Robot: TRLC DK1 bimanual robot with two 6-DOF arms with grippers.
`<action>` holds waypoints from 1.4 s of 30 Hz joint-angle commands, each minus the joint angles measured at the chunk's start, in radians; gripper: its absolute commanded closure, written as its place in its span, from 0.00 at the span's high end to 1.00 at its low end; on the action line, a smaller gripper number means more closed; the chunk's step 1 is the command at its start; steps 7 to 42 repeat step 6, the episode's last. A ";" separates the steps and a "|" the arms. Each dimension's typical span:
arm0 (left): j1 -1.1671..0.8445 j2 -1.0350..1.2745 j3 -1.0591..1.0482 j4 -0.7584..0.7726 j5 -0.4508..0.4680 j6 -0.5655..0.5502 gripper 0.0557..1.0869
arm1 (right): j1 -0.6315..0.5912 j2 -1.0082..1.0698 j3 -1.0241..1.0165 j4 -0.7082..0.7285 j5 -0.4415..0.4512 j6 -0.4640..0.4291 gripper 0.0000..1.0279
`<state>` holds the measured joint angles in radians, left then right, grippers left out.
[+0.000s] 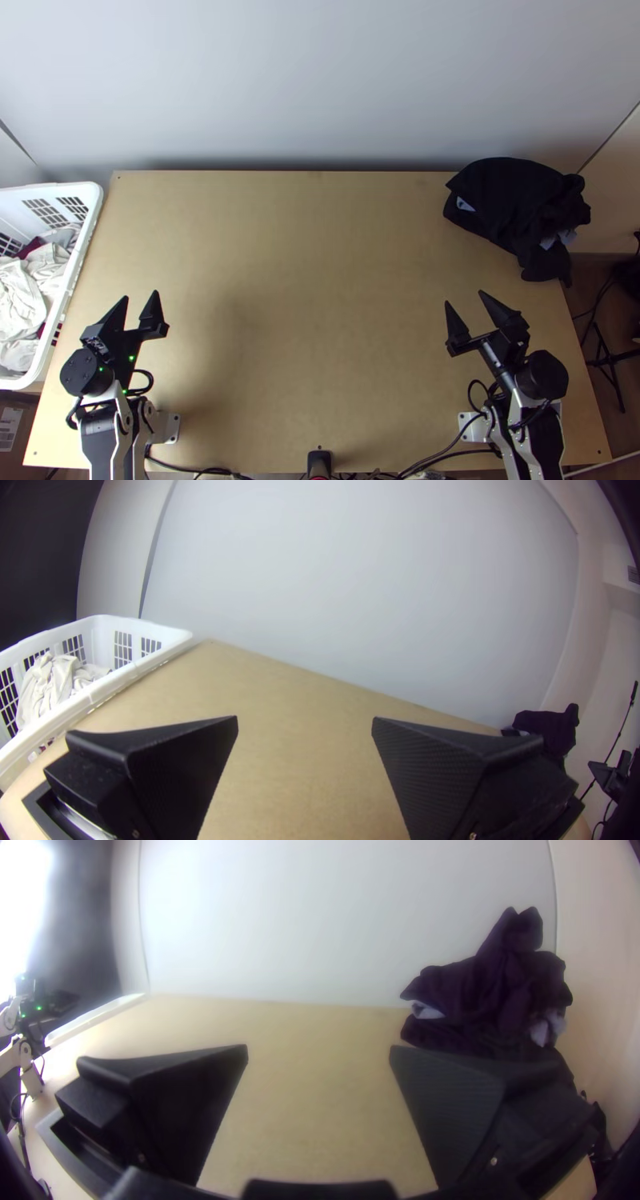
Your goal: Fold the t-shirt
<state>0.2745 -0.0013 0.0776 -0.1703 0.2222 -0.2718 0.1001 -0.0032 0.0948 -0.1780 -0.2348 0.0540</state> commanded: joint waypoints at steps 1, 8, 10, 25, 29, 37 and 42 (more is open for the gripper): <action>0.000 0.000 -0.001 -0.006 -0.004 0.000 0.95 | 0.000 0.000 0.000 -0.002 0.000 0.000 0.96; 0.000 0.000 -0.002 -0.006 -0.004 0.000 0.95 | 0.001 0.000 0.000 -0.002 0.000 0.000 0.96; 0.000 0.000 -0.002 -0.006 -0.004 0.000 0.95 | 0.001 0.000 0.000 -0.002 0.000 0.000 0.96; 0.000 0.000 -0.002 -0.006 -0.004 0.000 0.95 | 0.001 0.000 0.000 -0.002 0.000 0.000 0.96; 0.000 0.000 -0.002 -0.006 -0.004 0.000 0.95 | 0.001 0.000 0.000 -0.002 0.000 0.000 0.96; 0.000 0.000 -0.002 -0.006 -0.004 0.000 0.95 | 0.001 0.000 0.000 -0.002 0.000 0.000 0.96; 0.000 0.000 -0.002 -0.006 -0.004 0.000 0.95 | 0.001 0.000 0.000 -0.002 0.000 0.000 0.96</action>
